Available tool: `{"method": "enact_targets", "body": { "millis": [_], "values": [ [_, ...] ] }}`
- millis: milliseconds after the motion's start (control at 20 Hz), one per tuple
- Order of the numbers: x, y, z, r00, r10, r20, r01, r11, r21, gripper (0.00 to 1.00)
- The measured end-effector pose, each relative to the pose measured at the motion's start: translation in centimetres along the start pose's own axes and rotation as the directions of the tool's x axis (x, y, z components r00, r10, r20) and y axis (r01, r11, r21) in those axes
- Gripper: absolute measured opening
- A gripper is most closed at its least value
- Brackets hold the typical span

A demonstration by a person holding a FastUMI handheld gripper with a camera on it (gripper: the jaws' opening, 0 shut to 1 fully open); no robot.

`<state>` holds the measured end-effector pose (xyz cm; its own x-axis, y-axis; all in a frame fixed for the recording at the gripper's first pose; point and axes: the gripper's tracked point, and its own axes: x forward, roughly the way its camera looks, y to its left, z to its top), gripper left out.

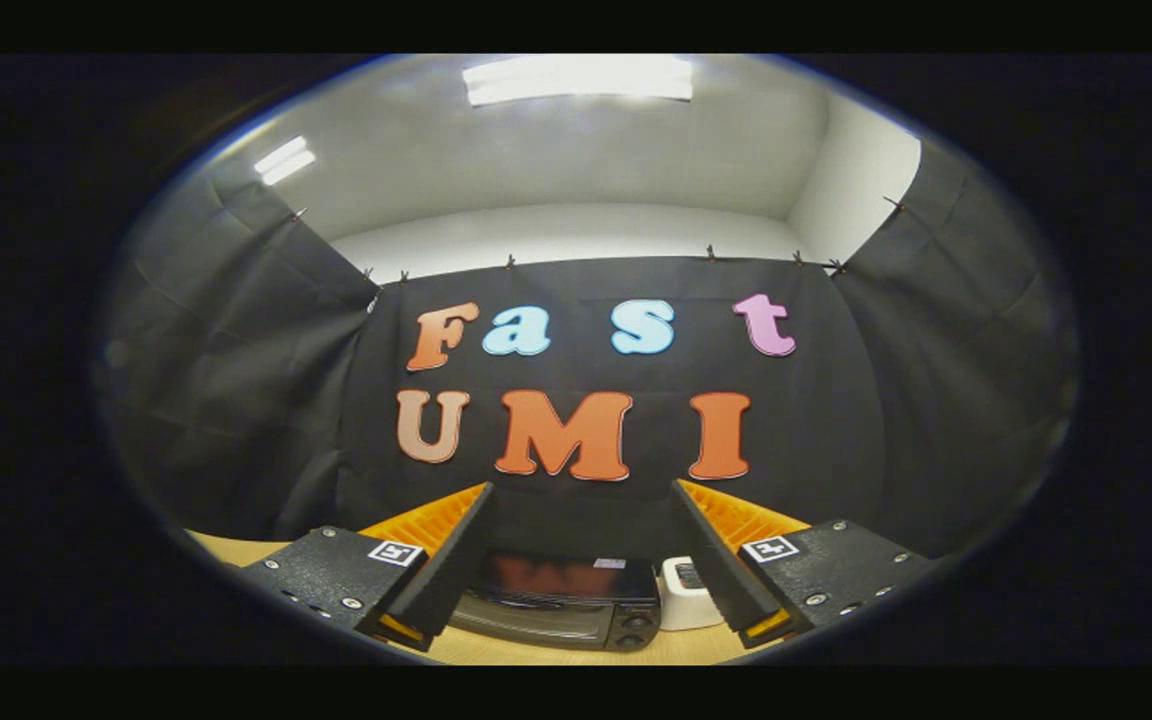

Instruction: Open the toaster oven, put the food inside, and close the toaster oven door.

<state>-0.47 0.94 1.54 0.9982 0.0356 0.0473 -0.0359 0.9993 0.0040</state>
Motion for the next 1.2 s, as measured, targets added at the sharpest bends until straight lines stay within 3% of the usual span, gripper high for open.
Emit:
{"method": "enact_targets", "body": {
  "millis": [650,950,1200],
  "values": [
    [2.7,2.1,-4.4,0.995,0.032,-0.090,-0.027,0.998,0.055,1.00],
    [5.3,4.1,-10.2,0.977,0.044,-0.208,-0.033,0.998,0.057,1.00],
    [7.5,5.5,-17.1,0.939,0.034,-0.342,-0.020,0.999,0.043,1.00]
  ]
}}
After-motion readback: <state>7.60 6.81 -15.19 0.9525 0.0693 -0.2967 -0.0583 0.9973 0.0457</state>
